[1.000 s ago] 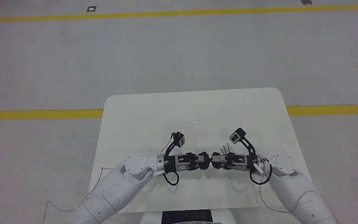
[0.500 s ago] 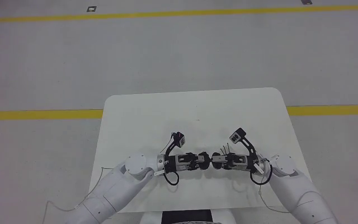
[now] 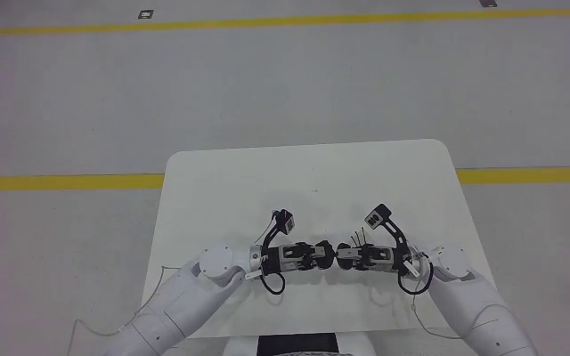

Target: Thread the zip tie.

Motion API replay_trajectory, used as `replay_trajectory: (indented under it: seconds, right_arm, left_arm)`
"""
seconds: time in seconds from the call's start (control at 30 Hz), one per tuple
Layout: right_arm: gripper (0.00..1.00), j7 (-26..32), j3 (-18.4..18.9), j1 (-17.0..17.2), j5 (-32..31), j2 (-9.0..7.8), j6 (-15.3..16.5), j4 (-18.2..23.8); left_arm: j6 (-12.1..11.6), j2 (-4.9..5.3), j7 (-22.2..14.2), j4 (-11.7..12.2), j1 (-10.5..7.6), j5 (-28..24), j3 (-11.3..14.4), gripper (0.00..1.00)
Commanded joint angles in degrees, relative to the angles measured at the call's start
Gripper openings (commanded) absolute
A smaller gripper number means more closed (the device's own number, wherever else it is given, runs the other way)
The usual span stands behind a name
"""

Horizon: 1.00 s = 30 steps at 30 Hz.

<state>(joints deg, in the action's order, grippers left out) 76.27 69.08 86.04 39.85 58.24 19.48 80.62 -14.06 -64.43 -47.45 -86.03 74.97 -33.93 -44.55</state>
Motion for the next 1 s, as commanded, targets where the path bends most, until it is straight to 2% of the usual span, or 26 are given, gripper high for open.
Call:
replay_trajectory:
  seconds: [0.0,0.3,0.33,0.37,0.4,0.53,0.6,0.67,0.8,0.87,0.97]
  right_arm:
    - [0.0,-0.01,0.02,0.01,-0.04,0.03,0.0,0.01]
    - [0.0,0.25,0.17,0.07,-0.46,0.12,0.0,0.16]
    - [0.2,0.35,0.13,0.08,-0.6,0.12,0.0,0.16]
    - [0.5,0.45,0.1,0.05,-0.63,0.12,0.0,0.14]
    - [1.0,0.47,0.19,0.04,-0.44,0.13,0.0,0.09]
    - [1.0,0.84,1.56,0.12,0.67,-0.02,0.0,-0.26]
    - [1.0,0.96,2.77,0.36,1.4,-0.16,0.0,-0.51]
    - [1.0,1.04,3.79,0.65,2.11,-0.27,0.0,-0.72]
    - [1.0,-0.53,5.9,1.38,4.72,-0.39,-0.25,-2.03]
    - [1.0,-2.42,6.41,1.49,7.0,-0.33,-2.61,-2.97]
    - [1.0,-3.61,6.56,1.15,8.51,-0.21,-4.52,-4.14]
  left_arm:
    - [0.05,0.02,-0.01,0.04,0.01,-0.04,0.01,0.0]
    - [-0.07,0.05,-0.21,0.26,-0.08,-0.33,0.14,0.0]
    - [-0.14,0.05,-0.29,0.33,-0.07,-0.39,0.16,0.0]
    - [-0.35,0.06,-0.56,0.43,-0.09,-0.41,0.19,0.0]
    - [-0.48,0.06,-0.68,0.52,-0.12,-0.38,0.2,0.0]
    - [-2.3,0.16,-0.6,0.66,-0.25,1.06,0.0,0.0]
    - [-4.7,0.31,-0.25,0.33,0.03,2.32,-0.44,0.0]
    - [-5.42,0.46,-0.18,-0.18,0.29,2.93,-1.03,0.0]
    - [-5.42,0.76,0.67,-3.16,1.3,7.47,-3.34,0.0]
    - [-5.42,0.86,1.4,-5.29,2.24,11.21,-4.74,0.0]
    - [-5.42,0.9,2.05,-8.29,3.56,16.82,-6.38,0.0]
